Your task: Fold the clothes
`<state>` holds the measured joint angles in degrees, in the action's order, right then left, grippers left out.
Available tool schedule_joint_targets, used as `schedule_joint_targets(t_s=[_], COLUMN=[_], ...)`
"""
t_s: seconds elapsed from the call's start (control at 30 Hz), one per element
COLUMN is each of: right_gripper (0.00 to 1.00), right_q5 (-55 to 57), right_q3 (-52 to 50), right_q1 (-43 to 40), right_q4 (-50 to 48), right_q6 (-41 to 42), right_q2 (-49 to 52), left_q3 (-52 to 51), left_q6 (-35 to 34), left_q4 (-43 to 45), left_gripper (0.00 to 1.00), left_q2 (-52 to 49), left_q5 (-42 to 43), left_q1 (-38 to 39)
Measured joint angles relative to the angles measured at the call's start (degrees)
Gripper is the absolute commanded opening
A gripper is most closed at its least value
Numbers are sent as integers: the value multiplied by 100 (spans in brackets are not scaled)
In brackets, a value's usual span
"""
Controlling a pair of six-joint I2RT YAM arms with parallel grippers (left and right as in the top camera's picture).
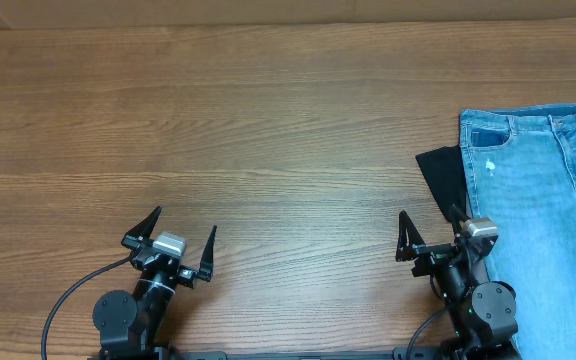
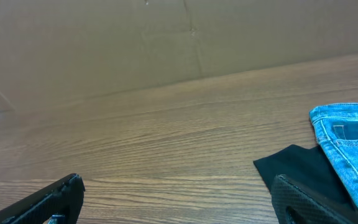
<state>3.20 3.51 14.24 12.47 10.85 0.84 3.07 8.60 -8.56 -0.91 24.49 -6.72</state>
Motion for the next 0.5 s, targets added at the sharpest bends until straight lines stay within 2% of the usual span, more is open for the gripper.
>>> schedule_joint_targets(t_s=[0.5], right_gripper=[100], right_q5=[-9], right_q3=[0], right_q1=[0], right_q4=[-35], right_q6=[15], right_q2=[0], left_q3=[-4], left_q6=[-2], left_q4=[111], left_gripper=[100], left_q2=[0], left_q5=[22], left_q1=[0])
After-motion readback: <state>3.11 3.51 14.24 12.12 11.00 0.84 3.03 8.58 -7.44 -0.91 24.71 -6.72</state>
